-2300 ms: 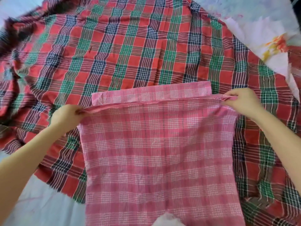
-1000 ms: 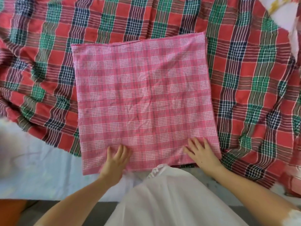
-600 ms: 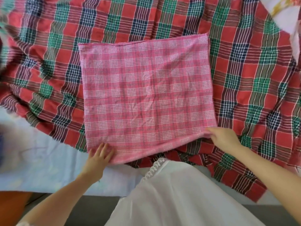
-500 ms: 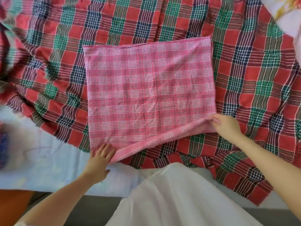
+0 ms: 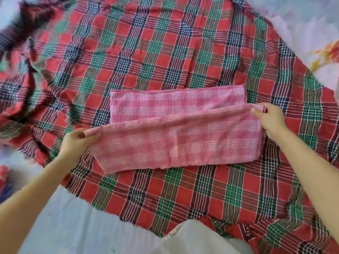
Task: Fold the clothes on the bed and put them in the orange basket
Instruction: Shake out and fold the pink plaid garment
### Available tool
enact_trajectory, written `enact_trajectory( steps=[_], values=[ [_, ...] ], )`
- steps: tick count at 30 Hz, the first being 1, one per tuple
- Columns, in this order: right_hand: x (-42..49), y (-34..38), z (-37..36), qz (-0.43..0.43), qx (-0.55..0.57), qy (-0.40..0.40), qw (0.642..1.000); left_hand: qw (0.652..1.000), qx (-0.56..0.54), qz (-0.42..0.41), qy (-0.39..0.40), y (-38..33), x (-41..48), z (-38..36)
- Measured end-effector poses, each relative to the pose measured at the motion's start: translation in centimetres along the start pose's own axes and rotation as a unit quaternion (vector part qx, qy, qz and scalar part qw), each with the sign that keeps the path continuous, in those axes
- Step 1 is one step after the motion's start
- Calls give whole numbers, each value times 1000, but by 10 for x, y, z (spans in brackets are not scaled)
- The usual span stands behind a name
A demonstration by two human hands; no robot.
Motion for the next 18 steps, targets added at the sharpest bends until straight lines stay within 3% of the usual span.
enact_trajectory(
  steps=[5, 9, 13, 15, 16, 18],
  values=[
    [67, 13, -12, -10, 25, -87, 996, 993, -115, -13, -34, -66, 76, -22],
    [117, -2, -34, 6, -42, -82, 996, 988, -141, 4, -61, -76, 142, -55],
    [121, -36, -66, -27, -231, 23, 972, 989, -10, 62, -131, -57, 174, -85],
    [103, -48, -72, -46, -292, 15, 955, 969, 99, 89, -206, -52, 157, -95],
    [89, -50, -72, -57, -300, 0, 952, 959, 142, 60, -236, -54, 141, -101],
    [57, -60, -67, -82, -292, -19, 953, 945, 198, -78, -249, -62, 100, -126]
  ],
)
Point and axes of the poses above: each hand's wrist, its own x-axis towards the middle knuckle, its own z-axis out of the back of the hand, y = z × x, the point moved 5 cm from there along x, towards the middle knuckle, and after that the axes turned 15 degrees about z, right-handed, at the moved point
